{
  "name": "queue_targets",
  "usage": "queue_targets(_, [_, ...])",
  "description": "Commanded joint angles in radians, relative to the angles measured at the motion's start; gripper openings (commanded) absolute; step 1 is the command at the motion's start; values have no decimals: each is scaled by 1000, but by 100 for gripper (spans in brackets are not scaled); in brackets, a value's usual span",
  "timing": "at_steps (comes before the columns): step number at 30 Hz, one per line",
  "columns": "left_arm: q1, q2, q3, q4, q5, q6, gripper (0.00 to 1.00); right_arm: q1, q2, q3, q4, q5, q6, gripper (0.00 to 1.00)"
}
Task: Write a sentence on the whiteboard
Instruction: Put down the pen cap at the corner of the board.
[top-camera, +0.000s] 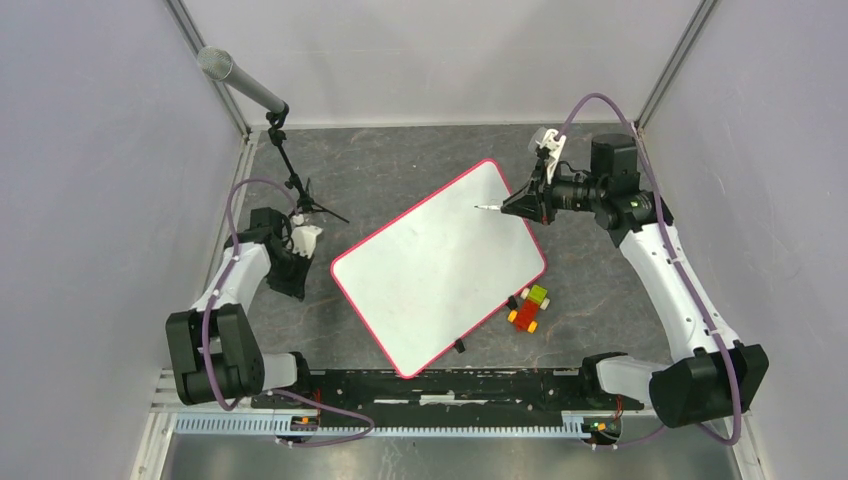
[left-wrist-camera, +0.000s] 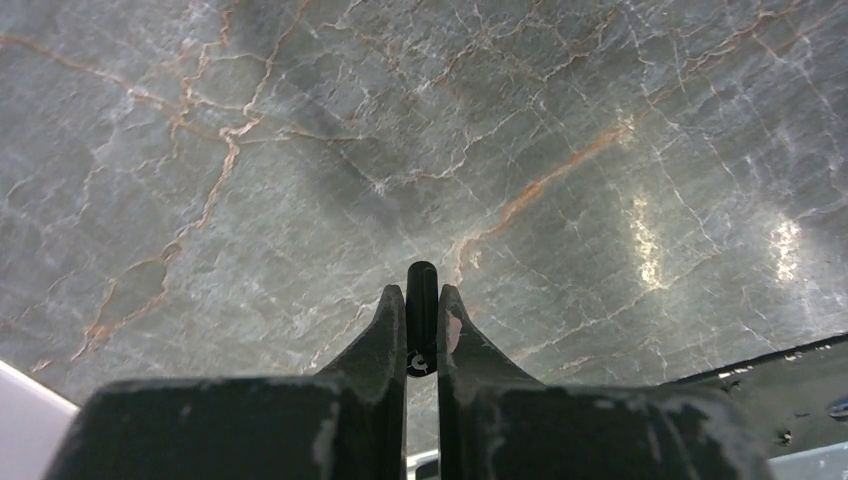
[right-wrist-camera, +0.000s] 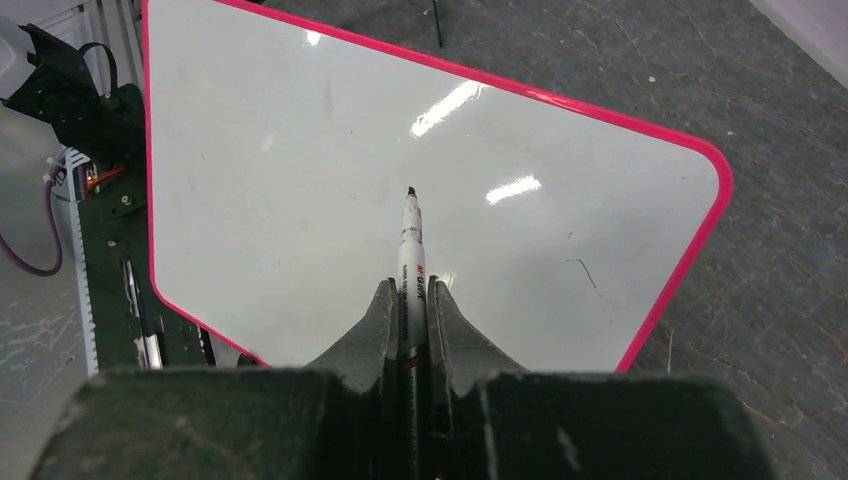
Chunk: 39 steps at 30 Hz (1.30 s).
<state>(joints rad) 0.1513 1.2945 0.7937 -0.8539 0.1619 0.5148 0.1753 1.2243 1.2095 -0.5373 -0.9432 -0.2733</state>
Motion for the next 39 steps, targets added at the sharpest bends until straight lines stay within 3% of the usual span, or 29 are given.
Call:
queue_targets(1, [6,31,-35,105,26,57,8,23,1,0,3,29,-21,0])
queue_targets(14, [6,84,-79,180,31,63,16,94,24,12,10,66,-24,0])
queue_targets(21, [6,57,-57,112,61,61,37,105,28,25,-3,73,-39,0])
queue_targets(24, [6,13,-18,59,88,54,48,112,30,31,-10,78,-52,0])
queue_targets(32, [5,-79,140,-104,138,14,65,132,46,60,-22,76,-76,0])
queue_targets(39, [34,-134,326,-221,297,-30,71,140,50,64,-27,80,-96,0])
